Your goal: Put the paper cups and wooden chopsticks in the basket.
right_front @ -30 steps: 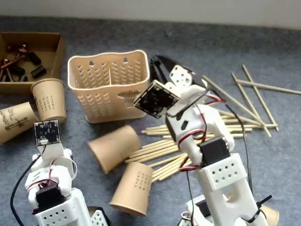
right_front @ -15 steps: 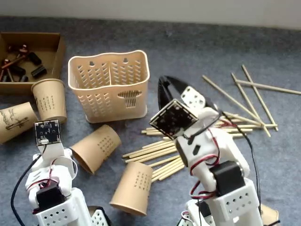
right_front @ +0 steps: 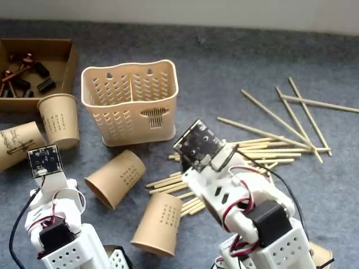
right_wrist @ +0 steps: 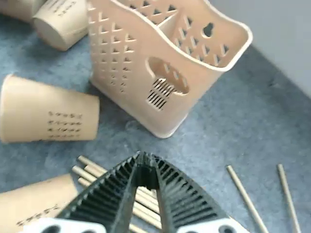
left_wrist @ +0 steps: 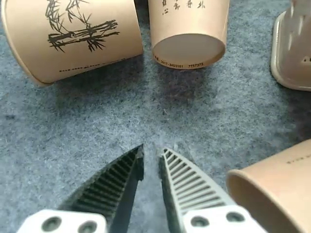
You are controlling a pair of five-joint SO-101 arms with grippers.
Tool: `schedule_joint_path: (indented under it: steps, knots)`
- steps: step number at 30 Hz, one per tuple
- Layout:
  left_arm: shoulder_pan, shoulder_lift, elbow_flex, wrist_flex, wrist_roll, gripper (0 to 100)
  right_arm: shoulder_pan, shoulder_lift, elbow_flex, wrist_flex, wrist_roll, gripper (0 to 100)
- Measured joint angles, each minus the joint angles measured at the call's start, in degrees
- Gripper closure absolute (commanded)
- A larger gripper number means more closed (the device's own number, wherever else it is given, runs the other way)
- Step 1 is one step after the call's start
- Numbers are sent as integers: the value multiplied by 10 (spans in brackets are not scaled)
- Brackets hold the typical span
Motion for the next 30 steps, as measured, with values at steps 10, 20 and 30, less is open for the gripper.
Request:
schedule_joint_path:
  steps: [10, 20, 30]
  knots:
    - [-55, -1, 0, -30, 18, 930, -190, 0, -15, 141, -40, 989]
    - [-88, -1, 0, -53, 29, 930, -368, 143, -17, 249, -50, 858]
    - [-88, -1, 0, -53, 29, 930, -447, 164, -17, 229, -142, 712]
